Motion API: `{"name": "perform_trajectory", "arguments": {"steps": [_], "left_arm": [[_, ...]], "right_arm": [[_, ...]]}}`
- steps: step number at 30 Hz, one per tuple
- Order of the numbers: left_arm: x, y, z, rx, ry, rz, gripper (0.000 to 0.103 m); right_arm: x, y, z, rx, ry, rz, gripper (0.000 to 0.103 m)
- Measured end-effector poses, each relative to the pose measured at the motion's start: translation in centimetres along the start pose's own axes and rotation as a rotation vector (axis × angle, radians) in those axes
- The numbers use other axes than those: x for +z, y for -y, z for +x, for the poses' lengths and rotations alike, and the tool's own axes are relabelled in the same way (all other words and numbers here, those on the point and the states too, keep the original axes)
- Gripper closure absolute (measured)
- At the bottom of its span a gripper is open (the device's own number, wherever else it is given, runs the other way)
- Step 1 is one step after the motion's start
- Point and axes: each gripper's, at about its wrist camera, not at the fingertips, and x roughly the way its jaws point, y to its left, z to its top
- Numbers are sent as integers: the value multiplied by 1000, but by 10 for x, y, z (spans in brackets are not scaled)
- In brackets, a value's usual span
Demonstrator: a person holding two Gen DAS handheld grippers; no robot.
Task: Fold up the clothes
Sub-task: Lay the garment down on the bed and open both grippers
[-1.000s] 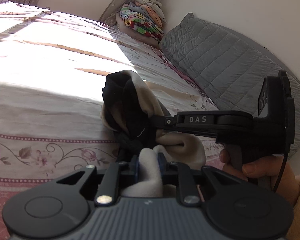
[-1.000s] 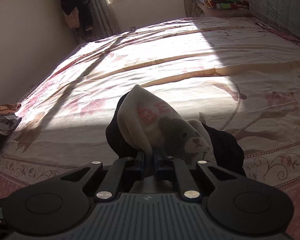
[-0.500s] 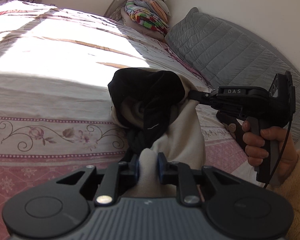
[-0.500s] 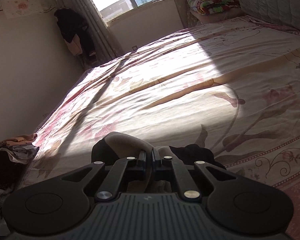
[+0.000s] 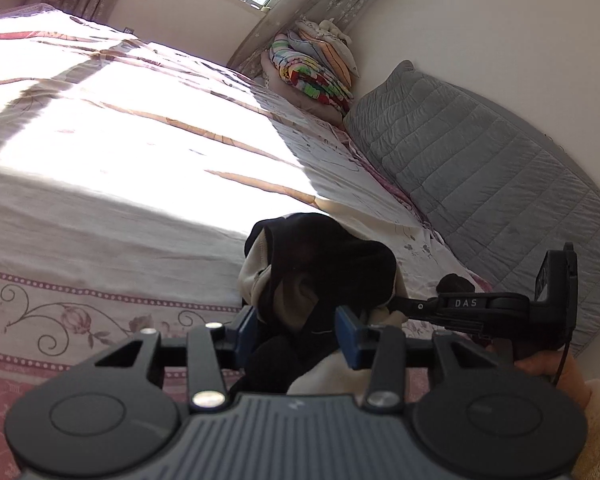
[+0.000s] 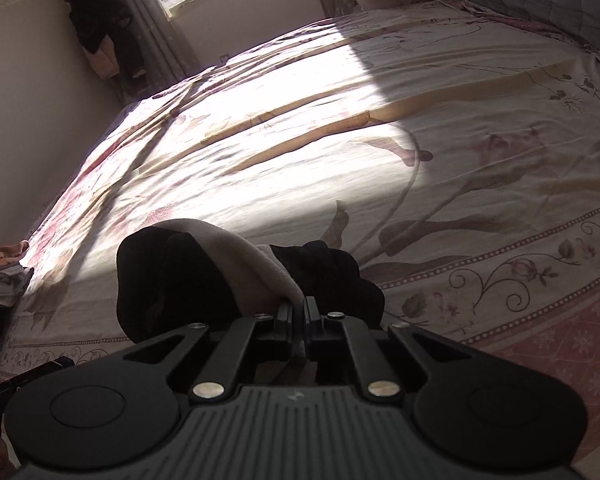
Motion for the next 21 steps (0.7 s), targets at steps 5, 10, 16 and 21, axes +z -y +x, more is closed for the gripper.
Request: {"name": "perform_trajectory", "arguments": {"steps": [5, 10, 16, 21], "left_arm": [[2, 1, 39, -12, -107, -24, 60], [-8, 8, 69, 15, -205, -17, 60], [-2, 3, 67, 68, -165, -122, 91], [16, 16, 36, 202, -2, -78, 93]], "right_arm": [[4, -4, -3, 17, 21, 7, 97], [5, -1, -7, 32, 30, 25, 97], [8, -5, -12, 83, 68, 41, 97], [15, -24, -19, 192, 136, 21, 97]]}}
